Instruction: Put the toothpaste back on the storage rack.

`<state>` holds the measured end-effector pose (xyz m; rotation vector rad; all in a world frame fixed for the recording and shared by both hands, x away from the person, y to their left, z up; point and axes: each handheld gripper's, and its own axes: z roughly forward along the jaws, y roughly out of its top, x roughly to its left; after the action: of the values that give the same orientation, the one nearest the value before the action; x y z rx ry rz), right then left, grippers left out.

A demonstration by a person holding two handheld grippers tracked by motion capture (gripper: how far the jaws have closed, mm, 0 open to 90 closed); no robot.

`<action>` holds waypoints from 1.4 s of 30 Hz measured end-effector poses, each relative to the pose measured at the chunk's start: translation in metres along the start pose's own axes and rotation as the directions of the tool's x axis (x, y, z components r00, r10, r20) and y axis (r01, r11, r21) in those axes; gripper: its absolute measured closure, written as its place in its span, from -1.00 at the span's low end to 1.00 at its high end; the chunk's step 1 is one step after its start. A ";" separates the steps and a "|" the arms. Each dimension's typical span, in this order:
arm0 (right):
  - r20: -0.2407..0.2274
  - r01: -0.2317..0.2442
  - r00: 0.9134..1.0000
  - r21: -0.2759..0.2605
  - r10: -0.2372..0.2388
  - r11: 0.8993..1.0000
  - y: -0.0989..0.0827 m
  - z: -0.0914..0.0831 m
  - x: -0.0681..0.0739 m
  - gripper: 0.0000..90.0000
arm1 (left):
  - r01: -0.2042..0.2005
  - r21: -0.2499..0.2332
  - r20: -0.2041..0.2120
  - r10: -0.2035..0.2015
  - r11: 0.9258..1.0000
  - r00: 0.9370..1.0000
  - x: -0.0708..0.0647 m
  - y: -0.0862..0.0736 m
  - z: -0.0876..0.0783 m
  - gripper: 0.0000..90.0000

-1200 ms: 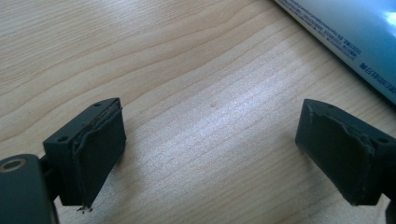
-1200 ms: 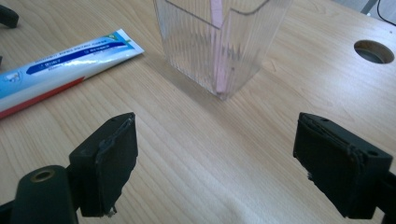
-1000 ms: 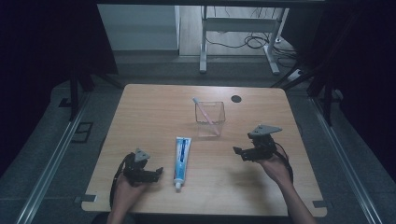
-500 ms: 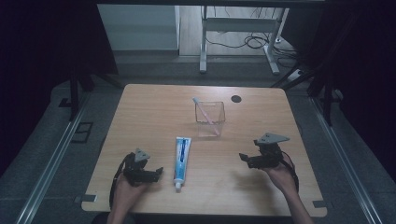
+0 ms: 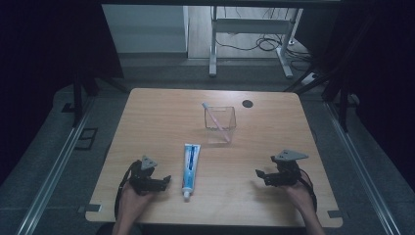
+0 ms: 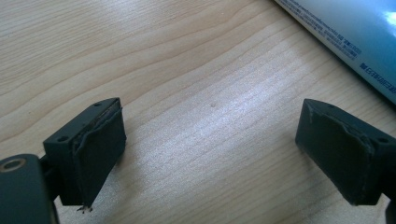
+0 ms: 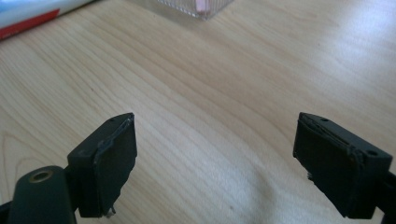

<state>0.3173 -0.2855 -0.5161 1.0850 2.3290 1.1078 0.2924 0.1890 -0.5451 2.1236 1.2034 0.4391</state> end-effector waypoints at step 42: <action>-0.003 0.015 1.000 0.066 -0.015 0.998 -0.028 0.008 0.003 -0.68 | -0.192 -0.032 0.238 0.194 0.981 0.952 -0.067 0.057 -0.009 0.92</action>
<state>0.3064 -0.2908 -0.5421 1.0877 2.3869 1.0339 0.2883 0.1140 -0.4978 2.2236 0.8598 0.2599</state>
